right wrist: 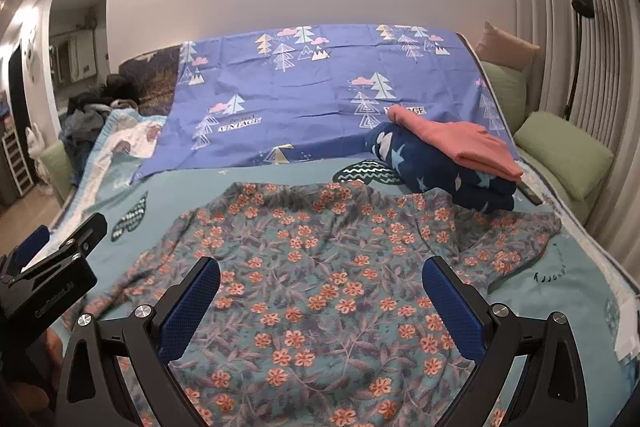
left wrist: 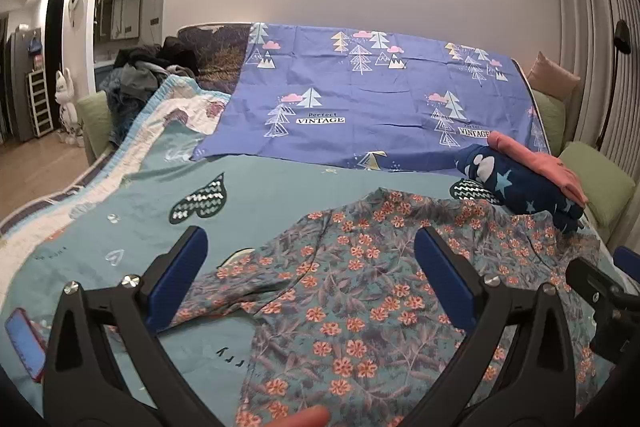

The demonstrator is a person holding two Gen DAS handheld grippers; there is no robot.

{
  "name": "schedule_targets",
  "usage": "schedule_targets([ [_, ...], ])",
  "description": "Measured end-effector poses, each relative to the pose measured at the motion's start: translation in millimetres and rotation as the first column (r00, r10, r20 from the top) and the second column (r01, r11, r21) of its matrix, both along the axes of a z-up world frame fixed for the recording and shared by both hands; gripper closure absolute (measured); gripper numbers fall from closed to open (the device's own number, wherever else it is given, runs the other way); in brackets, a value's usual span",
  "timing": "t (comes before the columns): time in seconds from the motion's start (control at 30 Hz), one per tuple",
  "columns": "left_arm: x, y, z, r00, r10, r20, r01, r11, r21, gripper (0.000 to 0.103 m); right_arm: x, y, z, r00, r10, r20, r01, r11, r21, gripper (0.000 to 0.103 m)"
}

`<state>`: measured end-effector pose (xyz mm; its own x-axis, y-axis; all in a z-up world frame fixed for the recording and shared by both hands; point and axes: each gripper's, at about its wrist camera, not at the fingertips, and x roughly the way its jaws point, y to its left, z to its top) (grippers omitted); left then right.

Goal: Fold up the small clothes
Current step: 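Move both tools over the teal floral shirt spread on the bed, then grasp the shirt sleeve cuff with the left tool and fold it across the body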

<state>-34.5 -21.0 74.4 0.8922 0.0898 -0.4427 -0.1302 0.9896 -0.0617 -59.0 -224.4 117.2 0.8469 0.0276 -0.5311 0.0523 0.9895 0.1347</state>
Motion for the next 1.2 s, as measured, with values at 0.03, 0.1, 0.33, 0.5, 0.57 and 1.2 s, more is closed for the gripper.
schedule_targets([
  [0.03, -2.5, -2.5, 1.9, 1.0, 0.001, 0.002, -0.001, 1.0, 0.013, 0.0, -1.1, -2.9, 1.1, 1.0, 0.003, 0.004, -0.003, 1.0, 0.009, 0.0],
  [0.1, -5.2, -7.7, 3.6, 1.0, -0.004, 0.008, 0.004, 1.0, 0.027, 0.0, -3.6, -7.4, 1.9, 1.0, 0.006, 0.01, -0.006, 1.0, 0.021, 0.0],
  [0.33, -10.3, -26.2, -2.7, 1.0, -0.019, -0.016, 0.019, 0.999, 0.029, 0.0, -4.1, -17.3, -5.1, 0.999, 0.02, -0.031, -0.019, 0.999, 0.046, 0.0],
  [0.5, -4.9, -19.3, -17.9, 0.996, -0.004, -0.089, 0.004, 1.0, -0.005, 0.0, -2.4, -26.8, -14.4, 0.998, 0.023, -0.064, -0.019, 0.997, 0.074, 0.0],
  [0.57, -2.8, -9.9, -27.6, 0.992, 0.024, -0.123, -0.025, 1.0, -0.006, 0.0, -1.9, -29.0, -17.7, 0.997, 0.031, -0.074, -0.025, 0.996, 0.089, 0.0],
  [1.2, 2.5, 147.5, -98.7, 0.873, 0.344, -0.347, -0.379, 0.925, -0.037, 0.001, 19.2, -19.5, -43.6, 0.983, 0.102, -0.15, -0.086, 0.99, 0.111, 0.0],
])
